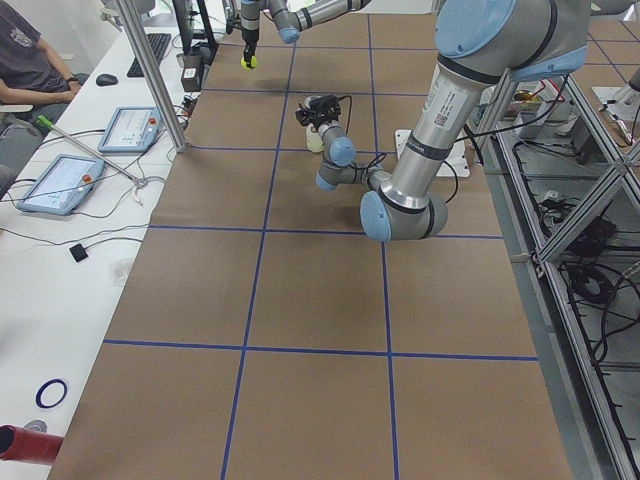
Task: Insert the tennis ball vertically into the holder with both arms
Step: 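Lift the tennis ball with the right gripper and carry it over the can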
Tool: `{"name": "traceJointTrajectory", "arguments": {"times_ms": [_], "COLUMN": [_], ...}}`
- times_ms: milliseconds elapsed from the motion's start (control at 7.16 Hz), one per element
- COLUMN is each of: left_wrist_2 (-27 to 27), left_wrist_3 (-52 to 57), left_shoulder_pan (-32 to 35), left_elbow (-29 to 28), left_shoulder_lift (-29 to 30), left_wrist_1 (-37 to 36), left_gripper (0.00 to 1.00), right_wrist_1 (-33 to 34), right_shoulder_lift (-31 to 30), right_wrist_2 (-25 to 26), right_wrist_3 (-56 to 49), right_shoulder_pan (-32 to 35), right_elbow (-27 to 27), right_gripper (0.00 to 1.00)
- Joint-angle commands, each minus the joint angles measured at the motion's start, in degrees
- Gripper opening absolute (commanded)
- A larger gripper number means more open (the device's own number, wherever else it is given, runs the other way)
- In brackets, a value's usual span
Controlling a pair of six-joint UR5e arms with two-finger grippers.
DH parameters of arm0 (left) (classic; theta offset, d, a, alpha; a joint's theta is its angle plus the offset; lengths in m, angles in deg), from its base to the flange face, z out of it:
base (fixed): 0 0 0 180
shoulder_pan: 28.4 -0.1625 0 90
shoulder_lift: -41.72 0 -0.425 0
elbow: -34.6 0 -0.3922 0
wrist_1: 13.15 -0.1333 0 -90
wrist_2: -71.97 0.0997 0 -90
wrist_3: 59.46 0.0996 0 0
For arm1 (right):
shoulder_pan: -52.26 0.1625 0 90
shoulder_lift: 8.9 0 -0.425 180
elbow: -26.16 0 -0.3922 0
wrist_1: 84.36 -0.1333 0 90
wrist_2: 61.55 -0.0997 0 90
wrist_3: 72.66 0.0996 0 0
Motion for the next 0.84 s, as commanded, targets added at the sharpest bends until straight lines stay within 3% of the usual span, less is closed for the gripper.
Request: {"name": "traceJointTrajectory", "arguments": {"times_ms": [0, 279, 698], "left_wrist_2": [0.0, 0.0, 0.0], "left_wrist_3": [0.0, 0.1, 0.0], "left_shoulder_pan": [-0.2, -0.2, -0.6], "left_elbow": [0.1, -0.1, -0.5], "left_shoulder_lift": [-0.2, -0.2, -0.2], "left_wrist_1": [0.0, 0.0, -0.1], "left_gripper": [1.00, 1.00, 1.00], "right_wrist_1": [2.9, 3.1, 13.3], "right_shoulder_lift": [0.0, -0.1, 0.0], "right_wrist_2": [-1.0, -3.3, -5.8], "right_wrist_3": [0.7, 2.1, 6.1], "right_shoulder_pan": [0.0, 0.0, -0.3], "right_elbow": [-3.0, -5.0, -15.1], "right_gripper": [0.00, 0.00, 0.00]}}
